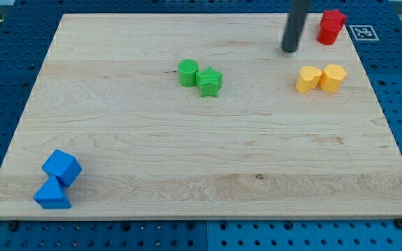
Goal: Separate the red circle from the red star
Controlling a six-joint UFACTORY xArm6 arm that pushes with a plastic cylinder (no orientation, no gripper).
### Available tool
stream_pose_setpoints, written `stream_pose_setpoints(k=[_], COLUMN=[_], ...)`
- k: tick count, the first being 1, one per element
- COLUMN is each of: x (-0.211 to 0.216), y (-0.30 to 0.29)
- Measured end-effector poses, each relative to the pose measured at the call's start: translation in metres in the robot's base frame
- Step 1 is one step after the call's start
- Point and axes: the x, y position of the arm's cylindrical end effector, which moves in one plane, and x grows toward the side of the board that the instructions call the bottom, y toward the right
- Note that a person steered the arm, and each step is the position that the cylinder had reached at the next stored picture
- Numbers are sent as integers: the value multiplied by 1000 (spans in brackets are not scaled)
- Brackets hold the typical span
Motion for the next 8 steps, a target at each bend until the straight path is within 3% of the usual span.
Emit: stream_pose_setpoints(k=[1,3,5,8], x=[2,2,-53,-50], y=[14,149,154,64])
